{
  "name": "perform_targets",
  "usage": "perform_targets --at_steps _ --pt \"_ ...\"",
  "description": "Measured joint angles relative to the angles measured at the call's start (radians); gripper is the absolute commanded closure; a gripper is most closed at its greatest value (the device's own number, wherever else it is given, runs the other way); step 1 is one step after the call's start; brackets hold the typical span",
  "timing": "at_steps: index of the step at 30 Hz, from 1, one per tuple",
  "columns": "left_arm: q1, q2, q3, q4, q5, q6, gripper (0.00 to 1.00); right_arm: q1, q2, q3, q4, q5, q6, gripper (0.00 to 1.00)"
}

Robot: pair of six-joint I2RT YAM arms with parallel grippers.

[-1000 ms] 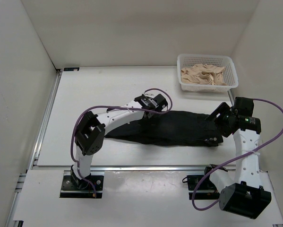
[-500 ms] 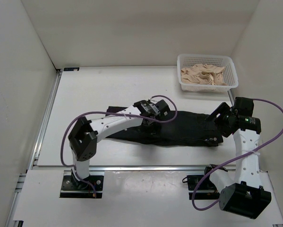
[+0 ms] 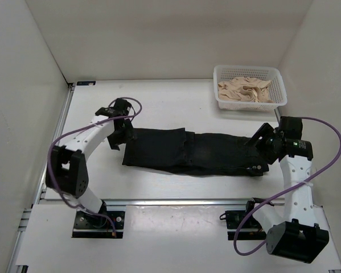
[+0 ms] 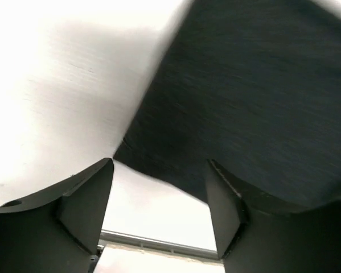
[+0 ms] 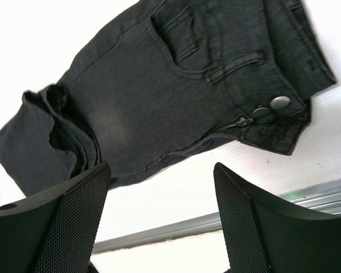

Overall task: Fold and stack the trousers
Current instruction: Fold the trousers

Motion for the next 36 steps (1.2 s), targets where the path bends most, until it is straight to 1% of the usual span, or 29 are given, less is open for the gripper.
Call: perform_targets --at_steps 1,4,5,7,8,12,13,15,16,21,25,28,33,36 --pt "0.016 0.029 -0.024 0.014 0.013 0.001 0.20 0.008 0.000 0.000 0.000 -0.003 -0.005 0.23" --pt "0.068 0.108 -0.085 0.066 0.062 0.010 0.20 0.037 0.007 0.007 0.000 -0.018 -0.025 0.23" --pt "0.092 0.131 -0.099 0.077 0.077 0.017 0.18 0.044 0.011 0.011 0.000 -0.022 -0.030 0.23" --pt "0.126 0.169 -0.101 0.091 0.098 0.033 0.18 0.053 0.013 0.014 0.001 -0.028 -0.042 0.23" --pt "0.139 0.185 -0.100 0.103 0.106 0.041 0.19 0.053 0.013 0.015 0.001 -0.029 -0.047 0.23" --pt "0.147 0.262 -0.086 0.138 0.164 0.070 0.41 0.058 0.021 0.015 0.001 -0.031 -0.051 0.22" --pt "0.148 0.267 -0.077 0.141 0.182 0.077 0.61 0.060 0.023 0.015 0.001 -0.032 -0.052 0.22" --pt "0.147 0.268 -0.074 0.154 0.214 0.082 0.82 0.060 0.024 0.015 0.001 -0.032 -0.056 0.22" --pt "0.146 0.268 -0.071 0.155 0.220 0.089 0.90 0.060 0.024 0.015 0.001 -0.032 -0.059 0.22" --pt "0.153 0.260 -0.059 0.151 0.241 0.112 0.90 0.060 0.033 0.015 0.001 -0.038 -0.085 0.22" --pt "0.176 0.215 -0.013 0.121 0.221 0.114 0.90 0.074 0.065 0.014 0.001 -0.053 -0.119 0.22" --pt "0.202 0.165 0.081 0.082 0.165 0.126 0.90 0.094 0.088 0.011 0.001 -0.059 -0.138 0.22" --pt "0.216 0.114 0.310 -0.004 0.036 0.177 0.90 0.146 0.137 0.000 0.004 -0.060 -0.151 0.22" --pt "0.203 0.108 0.431 -0.059 -0.036 0.208 0.90 0.165 0.144 -0.018 0.011 -0.055 -0.147 0.26"
